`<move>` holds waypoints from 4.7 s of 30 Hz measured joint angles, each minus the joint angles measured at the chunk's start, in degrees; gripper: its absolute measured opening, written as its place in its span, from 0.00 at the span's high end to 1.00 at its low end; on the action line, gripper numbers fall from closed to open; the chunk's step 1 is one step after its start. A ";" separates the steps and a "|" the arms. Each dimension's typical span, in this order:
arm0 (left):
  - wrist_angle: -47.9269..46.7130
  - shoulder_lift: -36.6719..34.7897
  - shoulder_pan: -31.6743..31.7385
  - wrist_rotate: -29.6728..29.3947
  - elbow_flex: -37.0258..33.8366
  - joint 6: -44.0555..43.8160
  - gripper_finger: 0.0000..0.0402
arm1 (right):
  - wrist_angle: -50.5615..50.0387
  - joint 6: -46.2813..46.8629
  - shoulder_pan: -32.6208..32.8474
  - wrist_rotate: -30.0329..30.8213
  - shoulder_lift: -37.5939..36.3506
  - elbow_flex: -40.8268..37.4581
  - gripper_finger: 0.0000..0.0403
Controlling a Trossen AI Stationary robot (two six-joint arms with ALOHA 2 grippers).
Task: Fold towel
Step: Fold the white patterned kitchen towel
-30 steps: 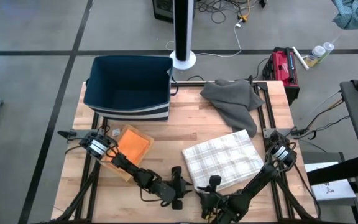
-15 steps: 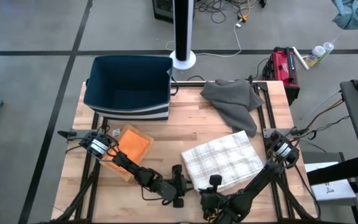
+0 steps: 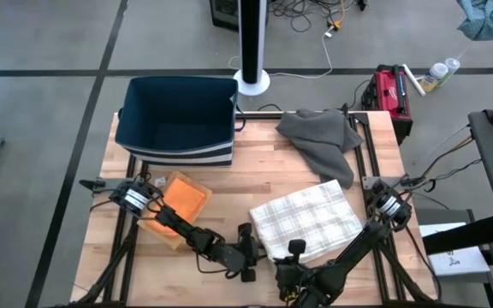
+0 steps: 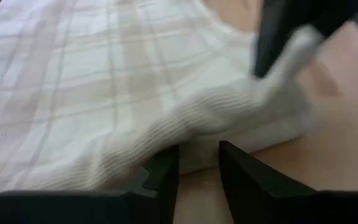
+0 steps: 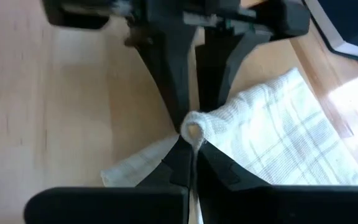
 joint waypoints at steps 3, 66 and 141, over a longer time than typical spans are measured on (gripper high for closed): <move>0.12 0.21 0.22 -0.02 -0.02 -0.14 0.74 | -0.82 -0.10 0.00 0.02 0.00 0.43 0.99; -1.95 0.05 1.12 2.53 -0.02 -3.37 0.74 | 3.70 2.88 -0.35 -8.69 0.44 -1.44 0.96; -0.16 -0.11 1.46 7.28 -0.11 5.54 0.81 | -0.85 -5.37 -0.22 -12.31 3.04 1.28 0.72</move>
